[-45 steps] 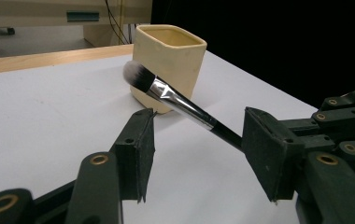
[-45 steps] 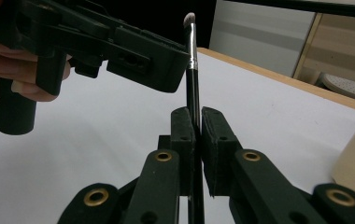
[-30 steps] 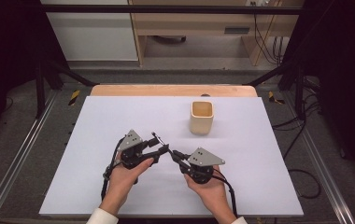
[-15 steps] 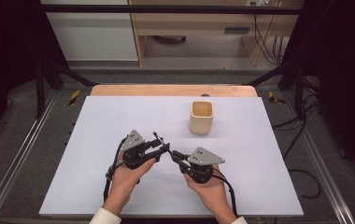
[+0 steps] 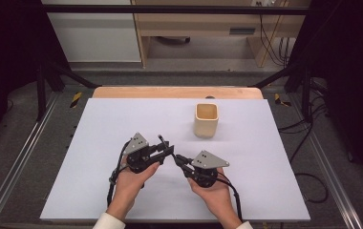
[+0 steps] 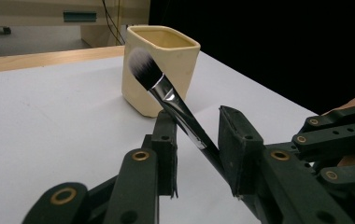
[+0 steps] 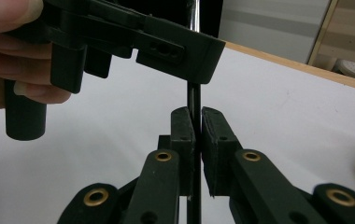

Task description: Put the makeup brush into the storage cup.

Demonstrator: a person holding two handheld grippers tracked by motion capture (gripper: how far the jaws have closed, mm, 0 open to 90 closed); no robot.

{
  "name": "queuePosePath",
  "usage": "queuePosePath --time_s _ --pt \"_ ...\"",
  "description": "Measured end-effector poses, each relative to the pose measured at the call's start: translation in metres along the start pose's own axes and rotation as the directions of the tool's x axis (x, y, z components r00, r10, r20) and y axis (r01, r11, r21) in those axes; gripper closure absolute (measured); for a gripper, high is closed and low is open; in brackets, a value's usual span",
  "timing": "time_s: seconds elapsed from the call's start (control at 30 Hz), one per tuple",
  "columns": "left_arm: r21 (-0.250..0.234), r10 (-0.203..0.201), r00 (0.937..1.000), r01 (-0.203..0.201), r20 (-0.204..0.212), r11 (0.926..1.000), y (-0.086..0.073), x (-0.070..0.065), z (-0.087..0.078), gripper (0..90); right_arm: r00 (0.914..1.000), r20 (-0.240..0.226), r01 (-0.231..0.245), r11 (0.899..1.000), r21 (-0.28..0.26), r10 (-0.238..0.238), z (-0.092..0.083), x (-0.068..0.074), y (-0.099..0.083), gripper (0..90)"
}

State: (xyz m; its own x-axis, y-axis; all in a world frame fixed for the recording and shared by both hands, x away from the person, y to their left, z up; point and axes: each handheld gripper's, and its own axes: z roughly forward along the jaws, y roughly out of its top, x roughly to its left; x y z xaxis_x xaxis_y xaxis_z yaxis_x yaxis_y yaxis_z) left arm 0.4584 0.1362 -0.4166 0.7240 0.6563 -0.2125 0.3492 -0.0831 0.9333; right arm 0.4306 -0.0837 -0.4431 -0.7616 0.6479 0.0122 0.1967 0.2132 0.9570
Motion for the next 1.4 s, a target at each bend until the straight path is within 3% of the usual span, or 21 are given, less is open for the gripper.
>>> queuePosePath --time_s 0.27,0.43,0.57,0.63,0.83,1.13,1.17,1.2,1.27,1.4 --pt "-0.013 -0.016 0.9997 0.016 0.02 0.9998 0.001 -0.002 0.001 73.7 1.0 -0.001 -0.005 1.0 0.006 0.005 0.0 0.0 0.0 83.6" --pt "-0.018 -0.025 0.9979 0.026 0.061 0.9995 0.002 -0.006 0.001 82.4 0.9999 -0.005 -0.01 1.0 0.009 0.01 0.001 0.0 -0.001 83.4" --pt "-0.022 -0.004 0.9985 0.006 0.055 0.9997 0.004 -0.009 0.001 83.2 0.9999 -0.017 -0.004 1.0 0.013 0.004 0.002 0.0 -0.001 78.2" --pt "-0.02 0.034 0.9991 -0.034 0.026 0.9992 0.006 -0.01 -0.001 83.2 0.9999 -0.016 -0.004 1.0 0.011 0.004 0.001 -0.001 -0.001 76.9" --pt "-0.025 0.066 0.9978 -0.066 -0.001 0.9975 0.008 -0.009 -0.004 83.3 0.9999 -0.011 -0.011 1.0 0.01 0.011 -0.001 -0.002 0.0 73.4" --pt "-0.044 0.101 0.9938 -0.103 -0.045 0.9937 0.013 -0.008 -0.005 83.3 0.9987 0.033 -0.04 0.999 0.021 0.04 -0.009 -0.011 -0.003 52.2" --pt "-0.046 0.105 0.9933 -0.107 -0.049 0.9932 0.014 -0.007 -0.004 83.3 0.998 0.043 -0.048 0.998 0.028 0.046 -0.011 -0.014 -0.003 44.7" --pt "-0.046 0.107 0.9929 -0.11 -0.052 0.9929 0.015 -0.007 -0.004 83.3 0.998 0.043 -0.048 0.998 0.028 0.046 -0.011 -0.014 -0.003 44.7" --pt "-0.045 0.114 0.9918 -0.117 -0.057 0.9922 0.017 -0.006 -0.002 83.3 0.9968 0.061 -0.055 0.997 0.049 0.052 -0.013 -0.019 -0.004 34.6" --pt "-0.047 0.127 0.9899 -0.13 -0.064 0.9904 0.022 -0.006 0.001 83.3 0.9953 0.084 -0.054 0.996 0.07 0.048 -0.016 -0.023 -0.006 25.4"
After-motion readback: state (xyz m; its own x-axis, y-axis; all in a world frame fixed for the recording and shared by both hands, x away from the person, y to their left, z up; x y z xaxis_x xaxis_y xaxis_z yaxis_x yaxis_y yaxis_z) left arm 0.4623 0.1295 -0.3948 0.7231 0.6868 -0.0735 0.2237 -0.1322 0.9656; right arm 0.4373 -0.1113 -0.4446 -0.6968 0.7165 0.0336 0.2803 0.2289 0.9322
